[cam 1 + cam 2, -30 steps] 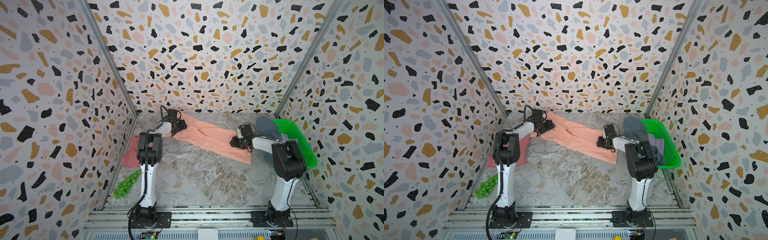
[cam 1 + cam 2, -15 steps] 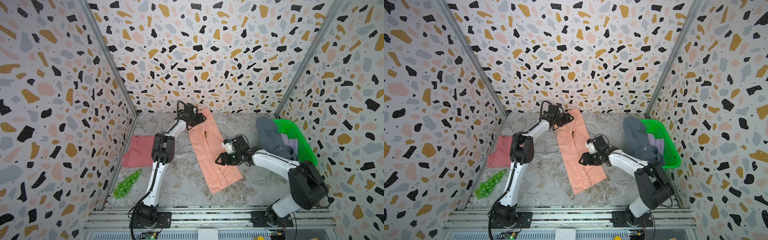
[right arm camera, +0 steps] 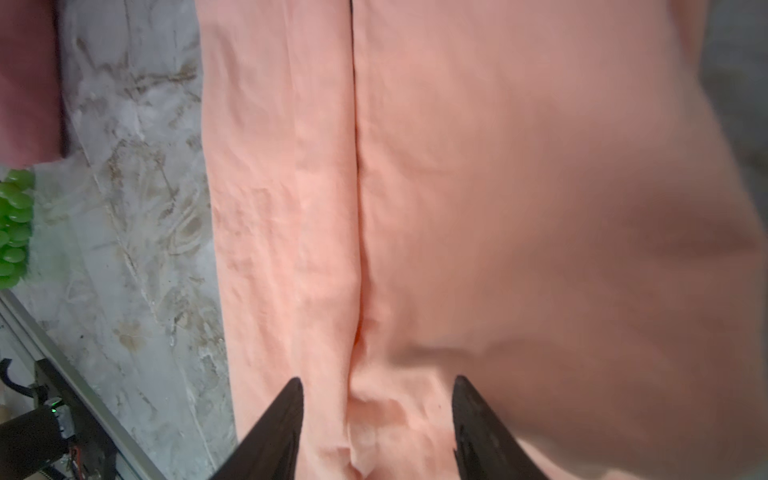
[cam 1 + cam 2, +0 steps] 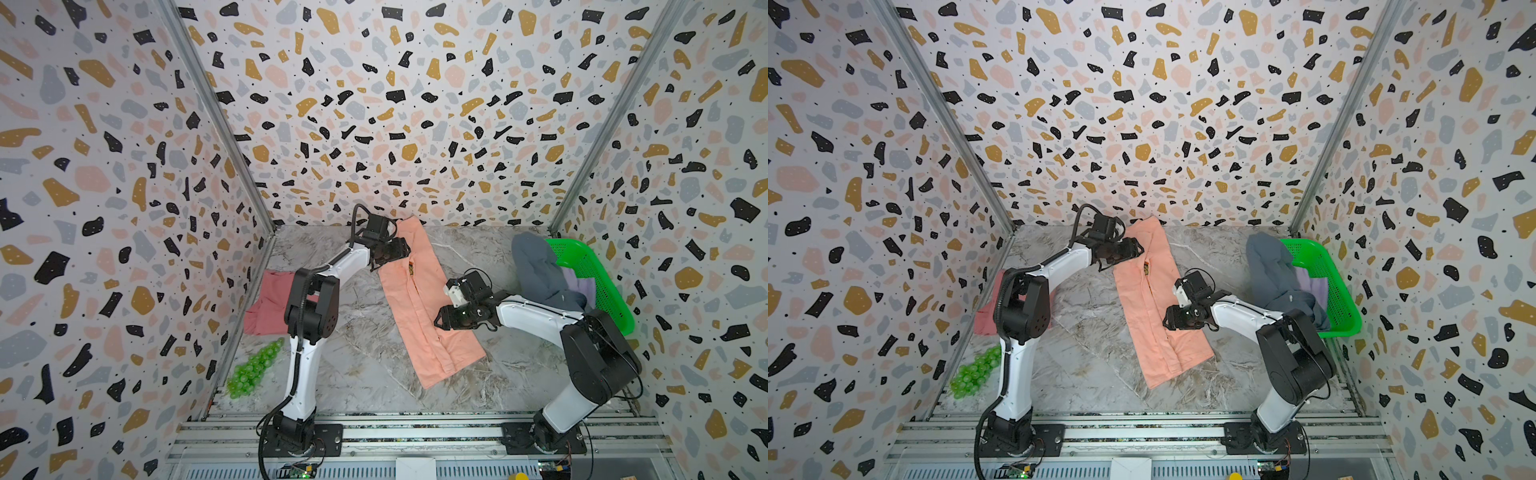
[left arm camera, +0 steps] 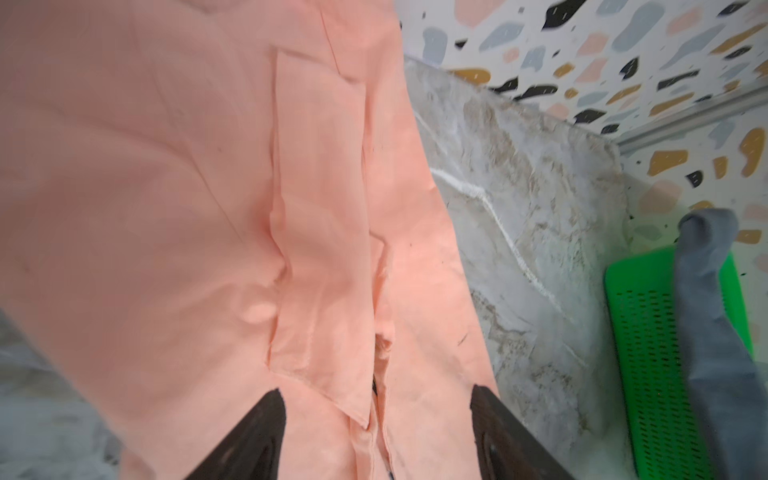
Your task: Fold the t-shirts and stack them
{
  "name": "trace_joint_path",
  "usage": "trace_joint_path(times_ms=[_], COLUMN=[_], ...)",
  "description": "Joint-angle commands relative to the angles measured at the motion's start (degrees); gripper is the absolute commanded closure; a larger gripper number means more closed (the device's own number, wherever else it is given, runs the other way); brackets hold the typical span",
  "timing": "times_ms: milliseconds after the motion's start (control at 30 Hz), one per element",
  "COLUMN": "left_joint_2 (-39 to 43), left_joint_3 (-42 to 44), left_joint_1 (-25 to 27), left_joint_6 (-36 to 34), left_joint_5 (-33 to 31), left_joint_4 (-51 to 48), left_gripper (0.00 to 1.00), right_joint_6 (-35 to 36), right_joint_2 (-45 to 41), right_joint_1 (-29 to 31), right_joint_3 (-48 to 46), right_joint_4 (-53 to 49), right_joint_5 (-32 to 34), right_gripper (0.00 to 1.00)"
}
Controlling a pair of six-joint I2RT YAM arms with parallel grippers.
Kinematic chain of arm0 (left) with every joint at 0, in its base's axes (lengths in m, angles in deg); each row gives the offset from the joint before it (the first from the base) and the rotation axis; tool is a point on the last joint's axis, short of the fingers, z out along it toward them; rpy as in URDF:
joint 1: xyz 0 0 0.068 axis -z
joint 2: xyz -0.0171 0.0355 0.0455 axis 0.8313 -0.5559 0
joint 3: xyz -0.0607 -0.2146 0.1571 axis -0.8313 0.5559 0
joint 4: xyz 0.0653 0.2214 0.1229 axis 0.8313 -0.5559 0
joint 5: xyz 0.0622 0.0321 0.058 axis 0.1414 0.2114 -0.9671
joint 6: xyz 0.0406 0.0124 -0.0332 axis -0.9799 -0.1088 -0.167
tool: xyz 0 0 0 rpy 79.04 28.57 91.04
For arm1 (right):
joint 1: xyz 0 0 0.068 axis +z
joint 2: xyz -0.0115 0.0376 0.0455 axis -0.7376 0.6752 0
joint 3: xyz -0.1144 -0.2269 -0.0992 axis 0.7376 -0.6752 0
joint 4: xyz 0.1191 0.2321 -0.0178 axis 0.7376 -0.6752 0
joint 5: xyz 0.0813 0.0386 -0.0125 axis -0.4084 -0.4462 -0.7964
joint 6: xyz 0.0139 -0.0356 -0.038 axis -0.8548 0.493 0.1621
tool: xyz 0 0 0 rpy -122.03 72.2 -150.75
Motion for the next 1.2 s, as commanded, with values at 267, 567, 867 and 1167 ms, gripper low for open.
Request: trace_joint_path(times_ms=[267,567,867,1167], left_joint_2=[-12.28,-17.74,-13.73,-14.48], left_joint_3=[-9.79,-17.90,-15.91,-16.64], left_joint_1=[1.87,5.40,4.66,3.82], left_joint_6=[1.66,-0.95,-3.88,-1.17], left_joint_5=[2.09,5.14,-0.42,-2.10], left_joint_4=[-1.35,-5.11,-6.91,-6.49], left_gripper=[0.29,0.29,0.29,0.29], right_joint_6=[-5.66,-8.28,-3.78,-3.24], right_joint_2=[-2.01,3.74,3.07,-2.37], right_joint_1=[7.37,16.45,16.58,16.40], right_joint_3=[-7.34,-3.92,-1.92,-5.30], right_joint_4=[-1.05,3.20,-1.89,-4.12], right_joint_5=[-0.21,-4.62,-1.66,-0.91], right_gripper=[0.43,0.43,0.43,0.43])
